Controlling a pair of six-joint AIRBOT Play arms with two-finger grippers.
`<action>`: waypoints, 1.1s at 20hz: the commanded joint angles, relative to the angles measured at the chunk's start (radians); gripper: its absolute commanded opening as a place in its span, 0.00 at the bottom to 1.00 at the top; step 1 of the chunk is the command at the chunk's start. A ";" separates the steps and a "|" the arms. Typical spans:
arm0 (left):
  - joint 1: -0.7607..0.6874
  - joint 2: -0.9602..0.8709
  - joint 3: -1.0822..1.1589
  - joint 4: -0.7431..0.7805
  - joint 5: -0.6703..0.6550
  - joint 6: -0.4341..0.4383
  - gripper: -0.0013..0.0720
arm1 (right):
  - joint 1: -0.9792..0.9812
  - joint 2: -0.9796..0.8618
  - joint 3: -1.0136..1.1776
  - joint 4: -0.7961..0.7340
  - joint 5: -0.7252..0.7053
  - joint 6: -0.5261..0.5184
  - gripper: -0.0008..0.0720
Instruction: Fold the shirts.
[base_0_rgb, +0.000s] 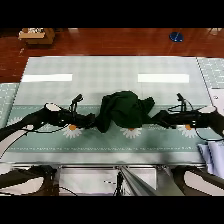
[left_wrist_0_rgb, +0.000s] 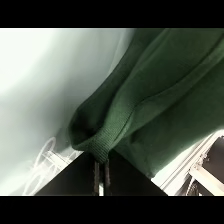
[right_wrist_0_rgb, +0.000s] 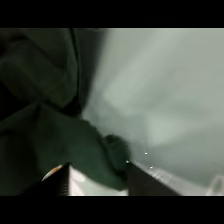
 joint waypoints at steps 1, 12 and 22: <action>0.001 0.001 0.001 0.000 -0.005 0.000 0.05 | 0.179 0.000 -0.006 0.088 -0.175 0.037 0.30; 0.121 0.387 0.248 0.001 -0.005 0.030 0.05 | 0.009 0.357 0.423 -0.060 0.095 0.064 0.06; 0.520 0.824 0.850 0.117 -0.005 0.028 0.05 | -0.080 0.634 0.922 -0.260 0.090 0.285 0.06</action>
